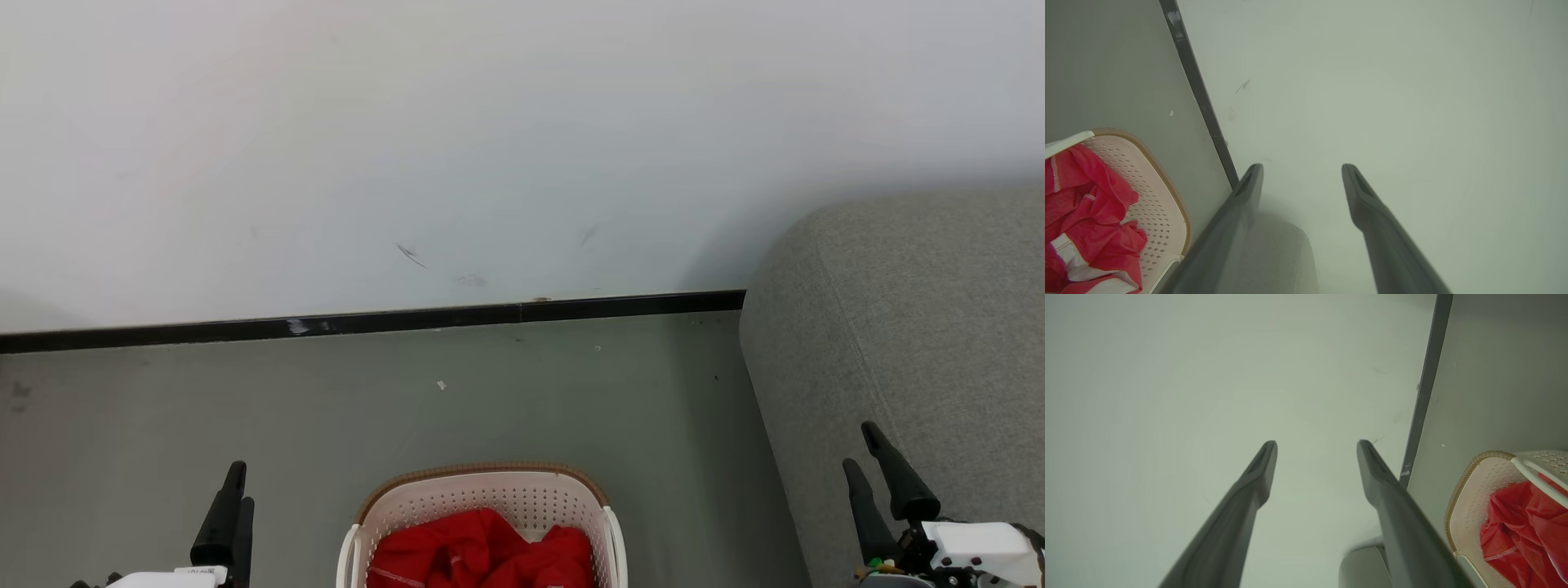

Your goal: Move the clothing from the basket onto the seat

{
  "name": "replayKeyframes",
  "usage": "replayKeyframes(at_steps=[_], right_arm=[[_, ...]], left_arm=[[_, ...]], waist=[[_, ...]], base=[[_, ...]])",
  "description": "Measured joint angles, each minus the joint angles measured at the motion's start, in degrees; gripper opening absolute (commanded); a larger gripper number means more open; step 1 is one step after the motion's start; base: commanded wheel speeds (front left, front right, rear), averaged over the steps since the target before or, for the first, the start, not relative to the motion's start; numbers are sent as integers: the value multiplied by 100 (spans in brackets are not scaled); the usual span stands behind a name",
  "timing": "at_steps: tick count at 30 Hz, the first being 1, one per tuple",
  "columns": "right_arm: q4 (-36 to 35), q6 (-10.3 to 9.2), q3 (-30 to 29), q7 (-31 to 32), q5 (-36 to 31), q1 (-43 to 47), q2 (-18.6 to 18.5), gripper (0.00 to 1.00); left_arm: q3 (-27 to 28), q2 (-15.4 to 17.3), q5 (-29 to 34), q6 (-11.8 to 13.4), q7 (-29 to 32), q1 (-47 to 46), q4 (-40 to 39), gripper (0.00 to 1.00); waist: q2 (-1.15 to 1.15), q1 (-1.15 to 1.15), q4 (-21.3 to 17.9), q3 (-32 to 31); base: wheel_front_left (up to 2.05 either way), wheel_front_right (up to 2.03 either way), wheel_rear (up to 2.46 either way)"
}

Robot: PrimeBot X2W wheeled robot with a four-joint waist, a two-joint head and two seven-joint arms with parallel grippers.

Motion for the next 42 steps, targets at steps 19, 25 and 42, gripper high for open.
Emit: replayKeyframes(at_steps=[19,25,42], right_arm=[[-385,0,-16,-268,-218,-41,14,100],[-516,0,60,-353,-460,-42,-3,100],[-914,0,377,-659,-1825,-157,-377,100]], left_arm=[[-11,10,21,-1,-290,-92,-246,100],[-54,18,116,-9,-405,-94,-338,100],[-302,335,1095,-51,-821,-103,-587,100]], waist=[[0,18,-1,0],[0,39,-1,-12],[0,46,-4,-37]], base=[[0,0,0],[0,0,0],[0,0,0]])
